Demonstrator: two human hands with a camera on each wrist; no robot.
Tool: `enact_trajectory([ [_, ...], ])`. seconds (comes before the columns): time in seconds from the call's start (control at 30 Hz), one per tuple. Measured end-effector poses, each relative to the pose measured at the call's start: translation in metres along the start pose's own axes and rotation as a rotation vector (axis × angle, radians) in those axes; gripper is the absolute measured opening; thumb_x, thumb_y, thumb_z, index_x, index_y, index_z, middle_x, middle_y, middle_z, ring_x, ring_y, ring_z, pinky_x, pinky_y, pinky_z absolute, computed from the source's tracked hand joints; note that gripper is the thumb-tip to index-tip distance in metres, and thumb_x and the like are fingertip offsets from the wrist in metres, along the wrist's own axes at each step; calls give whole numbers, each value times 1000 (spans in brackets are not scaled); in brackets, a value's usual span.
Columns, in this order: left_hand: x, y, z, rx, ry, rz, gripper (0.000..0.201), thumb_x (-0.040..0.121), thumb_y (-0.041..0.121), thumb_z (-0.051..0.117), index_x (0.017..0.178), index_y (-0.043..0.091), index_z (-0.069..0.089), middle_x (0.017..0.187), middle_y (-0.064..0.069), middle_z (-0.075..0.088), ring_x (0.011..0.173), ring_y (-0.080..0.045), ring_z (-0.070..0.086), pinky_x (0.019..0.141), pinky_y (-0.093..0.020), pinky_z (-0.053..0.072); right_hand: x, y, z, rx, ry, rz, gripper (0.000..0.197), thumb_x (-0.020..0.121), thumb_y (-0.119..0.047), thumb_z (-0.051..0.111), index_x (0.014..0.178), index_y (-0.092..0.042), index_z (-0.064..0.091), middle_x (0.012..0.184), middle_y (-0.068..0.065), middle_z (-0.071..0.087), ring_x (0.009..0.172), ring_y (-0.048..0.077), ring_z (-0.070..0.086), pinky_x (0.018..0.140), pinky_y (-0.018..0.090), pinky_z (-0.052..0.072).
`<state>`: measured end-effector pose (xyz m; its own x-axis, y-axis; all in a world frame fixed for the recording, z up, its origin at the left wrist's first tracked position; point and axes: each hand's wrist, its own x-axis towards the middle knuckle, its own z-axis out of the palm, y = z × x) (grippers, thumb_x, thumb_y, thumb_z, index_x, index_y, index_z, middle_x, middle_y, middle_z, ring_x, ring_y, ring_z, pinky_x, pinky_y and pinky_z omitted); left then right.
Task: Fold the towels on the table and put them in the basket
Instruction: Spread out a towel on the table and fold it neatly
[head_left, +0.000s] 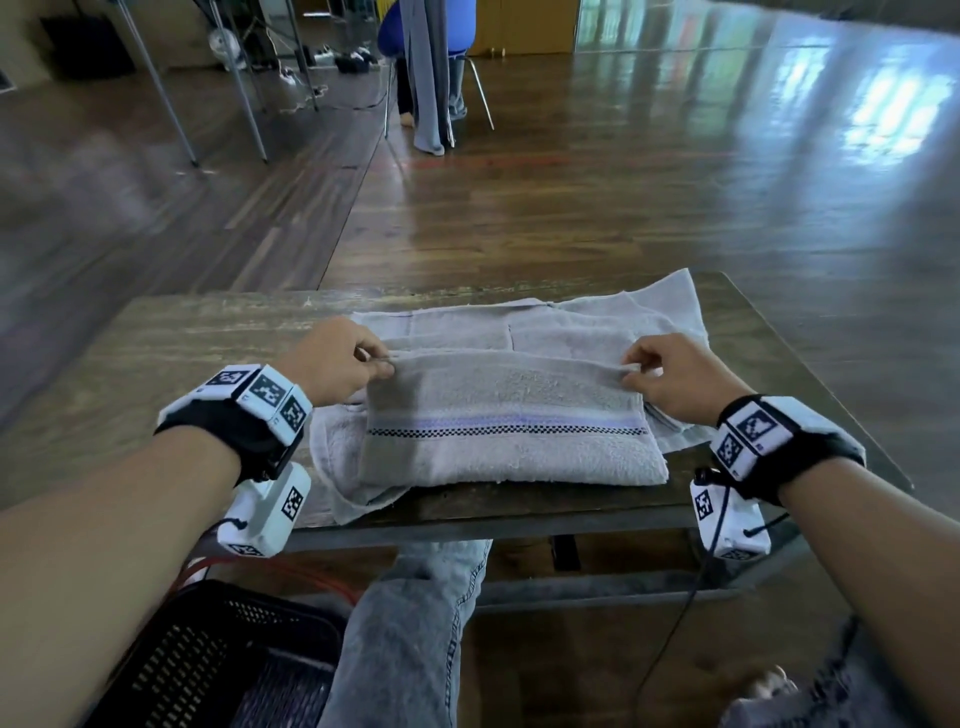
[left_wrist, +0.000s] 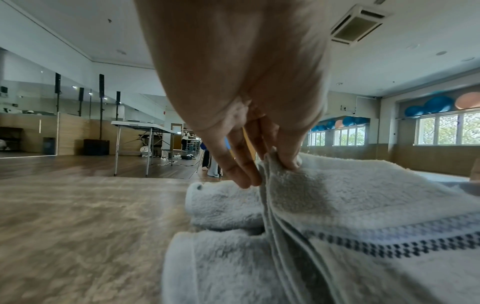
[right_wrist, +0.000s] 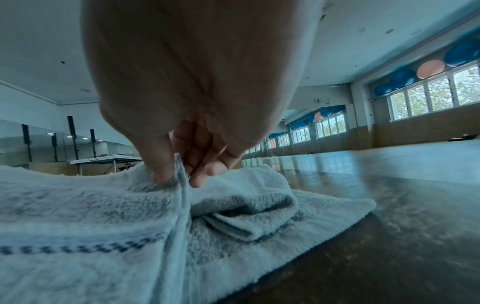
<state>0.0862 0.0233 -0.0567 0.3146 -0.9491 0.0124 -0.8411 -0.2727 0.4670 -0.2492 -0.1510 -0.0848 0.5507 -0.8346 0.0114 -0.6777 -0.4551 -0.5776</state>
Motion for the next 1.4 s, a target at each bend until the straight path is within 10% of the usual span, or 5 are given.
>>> enact_trajectory([
  [0.3,-5,55,-57,-11,34,115,8,91,10,67,92,10,75,73,-5,75,58,-20,72,64,-43,62,-10,-20,-69,-36,305,-47,4,84,-17,70,82,-18,73,74,-2,70,74,20,67,72,25,44],
  [0.5,2,101,-97,-155,537,306,23,89,8,69,110,13,63,103,-7,70,76,-13,70,62,-24,60,-23,-46,-138,253,655,-206,16,79,-18,75,83,-32,70,80,-7,69,67,-1,67,56,11,50],
  [0.67,-31,85,-48,-65,499,304,13,89,13,68,102,12,69,103,-4,68,81,-14,64,71,-16,53,-54,-14,-109,292,462,-191,26,83,-10,79,82,-34,69,81,-5,72,62,-7,65,58,11,50],
  [0.83,-54,48,32,49,-41,-82,19,85,14,69,103,15,67,104,-4,69,80,-13,59,57,-14,38,-82,44,-36,-16,-43,88,22,84,-6,70,95,-25,66,94,-2,73,78,6,67,64,21,50],
  [1.4,-46,56,69,-94,219,-446,47,89,25,61,54,16,31,51,-4,33,49,-24,34,50,-29,25,-84,39,3,8,211,331,26,84,-27,61,62,-14,54,76,5,63,73,23,60,69,37,51],
])
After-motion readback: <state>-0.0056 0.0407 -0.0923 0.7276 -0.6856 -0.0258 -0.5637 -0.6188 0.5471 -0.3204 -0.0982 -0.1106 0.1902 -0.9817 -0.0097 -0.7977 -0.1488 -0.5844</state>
